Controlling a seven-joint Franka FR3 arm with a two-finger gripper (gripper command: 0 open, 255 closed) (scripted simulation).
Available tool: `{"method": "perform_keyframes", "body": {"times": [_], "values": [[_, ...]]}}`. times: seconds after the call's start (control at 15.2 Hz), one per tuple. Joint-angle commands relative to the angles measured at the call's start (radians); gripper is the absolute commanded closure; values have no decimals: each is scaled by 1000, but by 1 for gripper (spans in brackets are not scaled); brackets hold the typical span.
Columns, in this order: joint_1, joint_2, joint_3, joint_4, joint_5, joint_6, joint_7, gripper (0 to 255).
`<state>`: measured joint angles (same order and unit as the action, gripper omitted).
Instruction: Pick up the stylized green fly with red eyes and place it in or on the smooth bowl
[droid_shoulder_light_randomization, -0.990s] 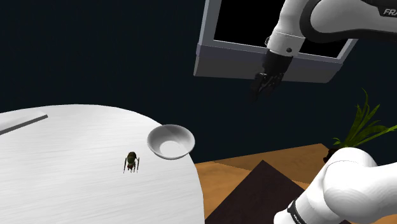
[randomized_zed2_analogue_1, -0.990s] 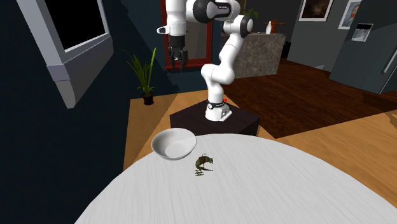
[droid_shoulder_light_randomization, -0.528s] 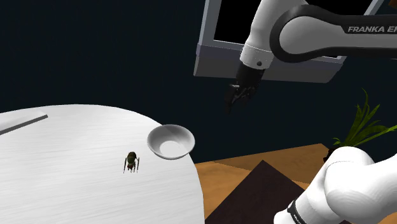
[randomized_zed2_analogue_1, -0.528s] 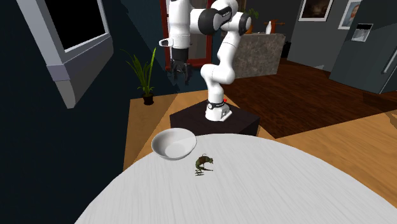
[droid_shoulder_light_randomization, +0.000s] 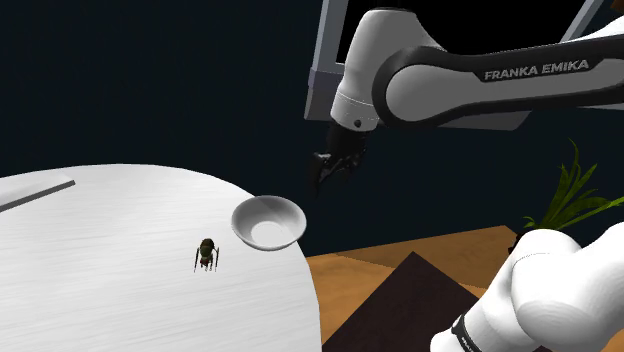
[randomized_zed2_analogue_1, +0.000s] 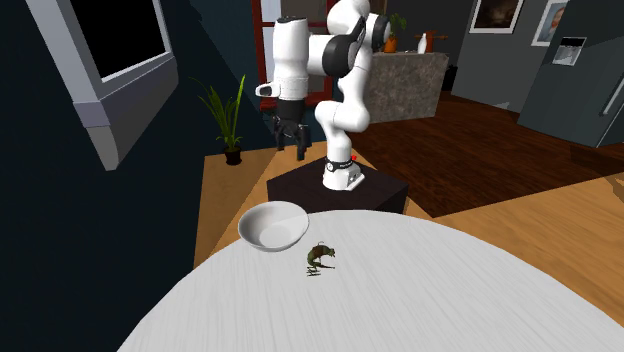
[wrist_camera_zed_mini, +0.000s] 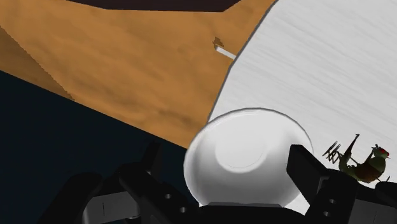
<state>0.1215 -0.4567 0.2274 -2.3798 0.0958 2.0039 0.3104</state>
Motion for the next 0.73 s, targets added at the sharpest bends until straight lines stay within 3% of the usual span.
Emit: {"method": "perform_keyframes", "body": {"times": [0.0,0.66], "values": [[8,61,29,25,2,46,29,0],[43,379,163,190,-79,233,199,0]]}}
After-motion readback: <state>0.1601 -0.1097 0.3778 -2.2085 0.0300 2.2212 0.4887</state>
